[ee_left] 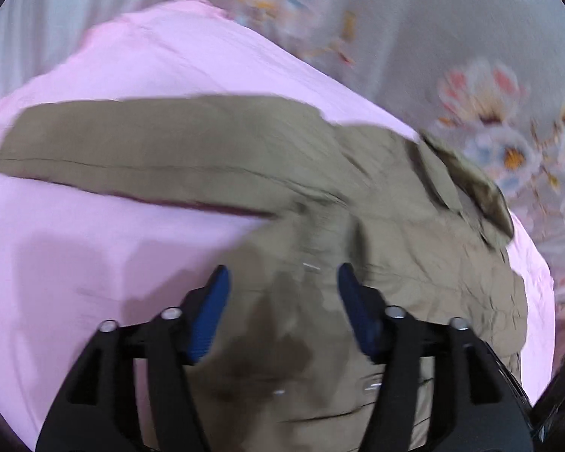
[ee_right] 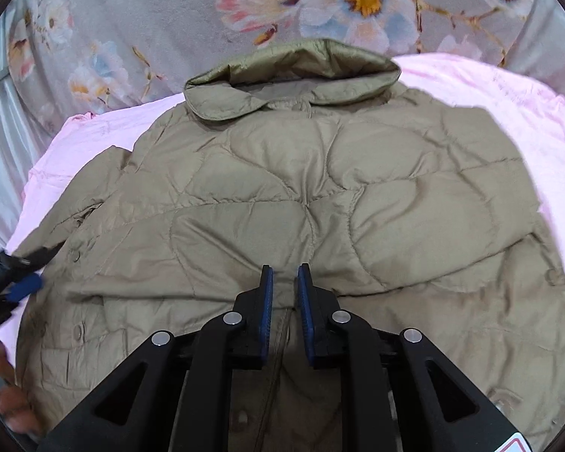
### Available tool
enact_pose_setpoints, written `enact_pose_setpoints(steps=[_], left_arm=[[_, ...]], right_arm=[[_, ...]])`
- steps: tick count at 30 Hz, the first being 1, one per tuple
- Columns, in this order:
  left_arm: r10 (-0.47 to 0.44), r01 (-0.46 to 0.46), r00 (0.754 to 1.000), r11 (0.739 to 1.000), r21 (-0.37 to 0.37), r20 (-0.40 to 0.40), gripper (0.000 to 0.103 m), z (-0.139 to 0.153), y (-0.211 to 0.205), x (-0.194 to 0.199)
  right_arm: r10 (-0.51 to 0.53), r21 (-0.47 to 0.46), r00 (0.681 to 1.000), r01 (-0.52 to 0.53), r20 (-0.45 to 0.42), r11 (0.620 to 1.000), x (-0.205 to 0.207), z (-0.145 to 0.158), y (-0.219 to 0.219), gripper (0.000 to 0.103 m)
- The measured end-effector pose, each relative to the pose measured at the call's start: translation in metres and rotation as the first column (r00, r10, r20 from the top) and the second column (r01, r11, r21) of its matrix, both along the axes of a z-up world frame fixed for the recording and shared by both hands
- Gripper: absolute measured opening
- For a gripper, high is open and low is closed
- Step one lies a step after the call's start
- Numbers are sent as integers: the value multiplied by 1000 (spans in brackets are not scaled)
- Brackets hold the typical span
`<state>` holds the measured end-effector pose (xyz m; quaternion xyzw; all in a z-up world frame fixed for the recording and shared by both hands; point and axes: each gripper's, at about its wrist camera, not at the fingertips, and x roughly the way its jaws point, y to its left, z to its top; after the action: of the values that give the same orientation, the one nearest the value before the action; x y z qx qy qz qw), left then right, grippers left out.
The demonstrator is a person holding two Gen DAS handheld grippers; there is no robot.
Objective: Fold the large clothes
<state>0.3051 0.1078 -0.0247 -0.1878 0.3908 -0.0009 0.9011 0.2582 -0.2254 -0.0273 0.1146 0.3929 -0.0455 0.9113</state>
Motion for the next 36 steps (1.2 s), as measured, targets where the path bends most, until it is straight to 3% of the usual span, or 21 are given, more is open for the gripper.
enact_pose_setpoints(steps=[2, 5, 9, 12, 15, 18, 19, 20, 22, 26, 30, 33, 36], left_arm=[[94, -94, 995, 996, 9, 26, 79, 8, 49, -9], [244, -244, 970, 968, 49, 3, 80, 5, 123, -8], [419, -419, 903, 908, 24, -90, 80, -19, 211, 2], [474, -481, 871, 876, -26, -129, 80, -32, 245, 9], [481, -486, 869, 874, -11, -114, 78, -30, 250, 15], [459, -463, 881, 886, -11, -112, 45, -31, 248, 26], [445, -448, 888, 894, 0, -110, 26, -29, 245, 31], [437, -439, 894, 899, 3, -105, 13, -27, 244, 27], [410, -411, 909, 912, 7, -78, 5, -15, 232, 29], [335, -336, 942, 941, 31, 28, 2, 32, 196, 26], [154, -171, 969, 982, 76, 193, 2, 105, 114, 3], [-3, -29, 963, 993, 113, 270, 1, 140, 42, -16], [-189, 146, 934, 976, 161, 302, 2, 156, -48, -37]], right_arm=[[3, -23, 999, -2, 33, 1000, -16, 12, 10, 20], [32, -27, 997, -30, 63, 999, -39, 28, 28, 29], [72, -22, 994, -71, 76, 997, -59, 35, 52, 41], [85, -13, 994, -84, 62, 996, -64, 29, 63, 45], [70, -37, 997, -69, 33, 997, -64, 19, 70, 45], [51, -21, 998, -50, 35, 999, -66, 16, 68, 49], [44, -14, 998, -44, 36, 999, -67, 15, 66, 49], [39, -3, 998, -39, 40, 999, -68, 16, 64, 49], [26, 0, 999, -26, 43, 1000, -69, 16, 61, 49], [-14, -23, 999, 15, 42, 1000, -74, 20, 53, 50], [-87, -64, 995, 90, 44, 994, -76, 25, 30, 50], [-149, -58, 988, 151, 44, 987, -76, 28, 5, 50], [-195, -52, 980, 198, 49, 979, -79, 30, -20, 50]])
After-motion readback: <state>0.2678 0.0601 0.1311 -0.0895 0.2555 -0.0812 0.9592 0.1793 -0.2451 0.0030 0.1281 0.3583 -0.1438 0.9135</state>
